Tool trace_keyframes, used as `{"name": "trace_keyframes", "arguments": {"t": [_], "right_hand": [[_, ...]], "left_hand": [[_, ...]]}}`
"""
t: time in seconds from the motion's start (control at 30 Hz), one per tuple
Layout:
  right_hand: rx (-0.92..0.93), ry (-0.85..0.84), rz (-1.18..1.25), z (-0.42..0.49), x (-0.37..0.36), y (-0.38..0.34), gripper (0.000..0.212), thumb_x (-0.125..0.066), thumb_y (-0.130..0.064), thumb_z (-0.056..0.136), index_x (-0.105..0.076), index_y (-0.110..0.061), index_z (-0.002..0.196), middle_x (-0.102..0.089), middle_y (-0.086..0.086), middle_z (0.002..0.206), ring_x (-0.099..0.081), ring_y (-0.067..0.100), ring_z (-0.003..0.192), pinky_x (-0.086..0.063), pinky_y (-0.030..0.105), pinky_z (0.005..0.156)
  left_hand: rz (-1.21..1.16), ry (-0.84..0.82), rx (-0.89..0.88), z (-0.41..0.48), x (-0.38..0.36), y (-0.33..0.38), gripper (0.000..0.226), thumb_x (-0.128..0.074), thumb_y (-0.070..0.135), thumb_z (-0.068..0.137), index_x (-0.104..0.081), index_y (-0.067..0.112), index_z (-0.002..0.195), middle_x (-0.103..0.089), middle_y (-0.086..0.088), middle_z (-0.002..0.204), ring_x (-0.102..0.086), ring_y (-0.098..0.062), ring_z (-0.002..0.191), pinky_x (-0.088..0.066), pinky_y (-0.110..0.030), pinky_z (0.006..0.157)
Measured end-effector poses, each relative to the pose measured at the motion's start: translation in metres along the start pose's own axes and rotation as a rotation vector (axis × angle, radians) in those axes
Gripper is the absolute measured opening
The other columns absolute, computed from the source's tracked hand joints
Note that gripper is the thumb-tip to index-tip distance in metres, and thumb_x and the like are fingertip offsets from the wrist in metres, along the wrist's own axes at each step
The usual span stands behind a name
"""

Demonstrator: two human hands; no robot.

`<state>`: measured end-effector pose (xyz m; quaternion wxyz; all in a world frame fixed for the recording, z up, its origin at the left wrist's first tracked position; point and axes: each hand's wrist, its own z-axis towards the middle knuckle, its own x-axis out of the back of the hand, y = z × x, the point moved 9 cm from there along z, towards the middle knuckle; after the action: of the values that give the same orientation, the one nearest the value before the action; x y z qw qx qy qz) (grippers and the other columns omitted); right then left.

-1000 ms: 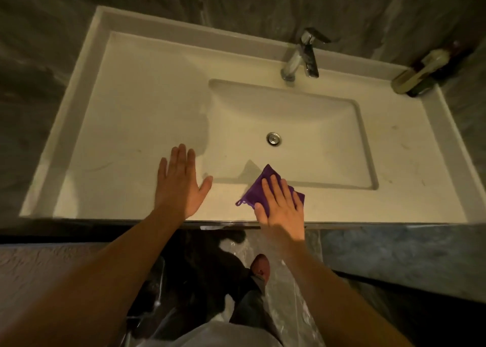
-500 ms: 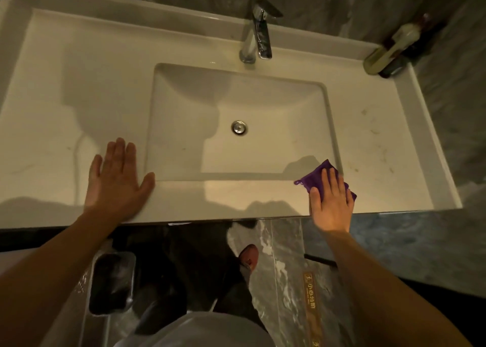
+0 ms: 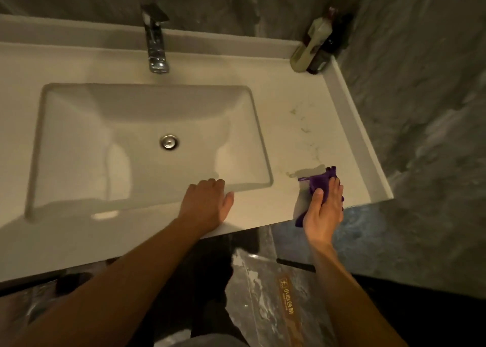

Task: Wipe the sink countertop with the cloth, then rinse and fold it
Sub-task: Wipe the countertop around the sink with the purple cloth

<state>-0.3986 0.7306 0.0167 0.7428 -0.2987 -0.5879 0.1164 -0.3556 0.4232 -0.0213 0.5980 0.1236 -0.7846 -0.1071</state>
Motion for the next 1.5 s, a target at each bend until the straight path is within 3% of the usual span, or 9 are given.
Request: {"name": "trace_keyframes", "arguments": {"t": [0.23, 0.43, 0.7, 0.87, 0.97, 1.07, 1.23, 1.33, 1.5], "right_hand": [[-0.071, -0.235, -0.501, 0.066, -0.026, 0.042, 0.080, -0.021, -0.062, 0.101, -0.005, -0.017, 0.165, -0.005, 0.011, 0.174, -0.001, 0.031, 0.160, -0.006, 0.057, 0.124], [-0.034, -0.294, -0.517, 0.112, -0.049, 0.024, 0.085, -0.011, -0.072, 0.096, -0.001, -0.024, 0.165, 0.002, 0.008, 0.174, 0.006, 0.031, 0.160, 0.000, 0.061, 0.125], [0.256, -0.306, -0.486, 0.080, -0.095, -0.055, 0.071, -0.019, -0.052, 0.106, -0.013, -0.014, 0.165, -0.013, 0.010, 0.173, -0.008, 0.027, 0.159, -0.012, 0.048, 0.128], [0.392, -0.435, -0.273, 0.028, -0.106, -0.087, 0.063, -0.024, -0.042, 0.108, -0.019, -0.013, 0.164, -0.017, 0.007, 0.172, -0.012, 0.021, 0.159, -0.014, 0.043, 0.128], [0.278, -0.471, 0.149, 0.021, -0.088, -0.078, 0.060, -0.033, -0.038, 0.106, -0.032, -0.012, 0.161, -0.031, 0.010, 0.168, -0.025, 0.023, 0.156, -0.023, 0.047, 0.126], [0.089, -0.295, 0.308, 0.049, -0.052, -0.041, 0.061, -0.032, -0.050, 0.105, -0.027, -0.026, 0.161, -0.036, 0.009, 0.166, -0.032, 0.026, 0.153, -0.027, 0.053, 0.124], [0.054, -0.144, -0.161, 0.168, -0.034, -0.003, 0.068, -0.023, -0.041, 0.105, -0.022, -0.005, 0.162, -0.020, 0.016, 0.171, -0.013, 0.029, 0.159, -0.015, 0.045, 0.126], [0.049, -0.228, -0.425, 0.203, -0.069, 0.000, 0.068, -0.019, -0.050, 0.105, -0.014, -0.018, 0.165, -0.010, 0.007, 0.174, -0.005, 0.025, 0.160, -0.011, 0.054, 0.125], [0.060, -0.326, -0.477, 0.236, -0.108, -0.033, 0.077, -0.014, -0.067, 0.098, -0.006, -0.030, 0.165, -0.001, 0.003, 0.175, 0.002, 0.027, 0.160, -0.002, 0.059, 0.125]], "left_hand": [[0.164, -0.012, 0.079, 0.009, -0.013, 0.015, 0.056, -0.015, 0.056, 0.100, -0.058, 0.022, 0.091, -0.067, -0.003, 0.082, -0.063, -0.026, 0.076, -0.043, -0.042, 0.080], [0.151, 0.013, 0.082, 0.014, -0.015, 0.019, 0.054, -0.015, 0.055, 0.101, -0.056, 0.023, 0.089, -0.063, -0.003, 0.077, -0.061, -0.025, 0.072, -0.044, -0.043, 0.080], [0.174, 0.051, 0.090, 0.017, -0.013, 0.022, 0.051, -0.016, 0.055, 0.100, -0.053, 0.024, 0.083, -0.061, -0.002, 0.074, -0.061, -0.026, 0.070, -0.045, -0.042, 0.078], [0.188, 0.088, 0.087, 0.014, -0.010, 0.023, 0.049, -0.021, 0.053, 0.100, -0.052, 0.022, 0.077, -0.061, -0.003, 0.068, -0.062, -0.029, 0.065, -0.046, -0.041, 0.073], [0.185, 0.072, 0.083, 0.015, -0.011, 0.023, 0.050, -0.019, 0.053, 0.100, -0.051, 0.023, 0.077, -0.058, -0.001, 0.068, -0.060, -0.027, 0.064, -0.047, -0.041, 0.074], [0.171, 0.085, 0.085, 0.016, -0.010, 0.023, 0.048, -0.020, 0.053, 0.099, -0.050, 0.023, 0.076, -0.057, -0.001, 0.067, -0.060, -0.028, 0.065, -0.046, -0.041, 0.074], [0.154, 0.076, 0.088, 0.016, -0.012, 0.021, 0.049, -0.019, 0.055, 0.099, -0.051, 0.024, 0.078, -0.058, 0.000, 0.069, -0.061, -0.026, 0.066, -0.045, -0.041, 0.073], [0.147, 0.064, 0.092, 0.016, -0.013, 0.020, 0.051, -0.017, 0.056, 0.099, -0.053, 0.024, 0.081, -0.059, 0.001, 0.071, -0.060, -0.025, 0.068, -0.044, -0.040, 0.074], [0.118, 0.053, 0.088, 0.016, -0.014, 0.019, 0.054, -0.014, 0.058, 0.099, -0.054, 0.025, 0.086, -0.058, 0.002, 0.073, -0.057, -0.021, 0.068, -0.045, -0.039, 0.077]]}}
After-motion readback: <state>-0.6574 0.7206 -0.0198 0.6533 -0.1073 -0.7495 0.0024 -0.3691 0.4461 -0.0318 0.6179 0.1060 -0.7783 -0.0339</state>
